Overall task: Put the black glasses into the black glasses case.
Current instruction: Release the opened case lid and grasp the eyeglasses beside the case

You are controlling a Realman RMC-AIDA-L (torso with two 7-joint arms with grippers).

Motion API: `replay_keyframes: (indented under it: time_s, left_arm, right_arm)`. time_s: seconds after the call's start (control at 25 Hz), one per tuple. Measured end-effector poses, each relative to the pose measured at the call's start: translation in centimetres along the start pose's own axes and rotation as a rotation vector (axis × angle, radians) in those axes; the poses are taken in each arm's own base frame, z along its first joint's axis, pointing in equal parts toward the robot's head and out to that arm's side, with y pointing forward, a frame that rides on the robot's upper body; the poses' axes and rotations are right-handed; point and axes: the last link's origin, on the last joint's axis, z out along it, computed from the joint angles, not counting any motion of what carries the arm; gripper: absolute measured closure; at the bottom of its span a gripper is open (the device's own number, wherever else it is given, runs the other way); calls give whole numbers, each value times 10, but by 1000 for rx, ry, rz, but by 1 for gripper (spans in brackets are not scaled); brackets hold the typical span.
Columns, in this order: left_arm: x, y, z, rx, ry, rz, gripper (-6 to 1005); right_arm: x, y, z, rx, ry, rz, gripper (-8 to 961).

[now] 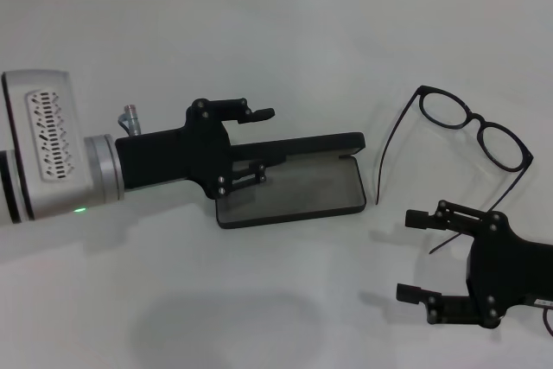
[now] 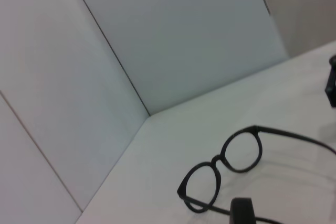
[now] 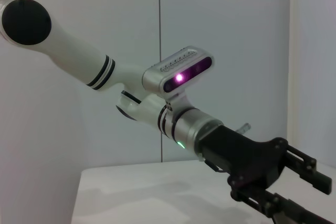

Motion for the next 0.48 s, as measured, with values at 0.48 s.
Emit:
replay_keyframes:
  time_s: [0.48]
  left_arm:
    - [29, -18, -65, 43, 160, -493, 379]
  right_arm:
    - [-2, -2, -1, 3, -6, 23, 142]
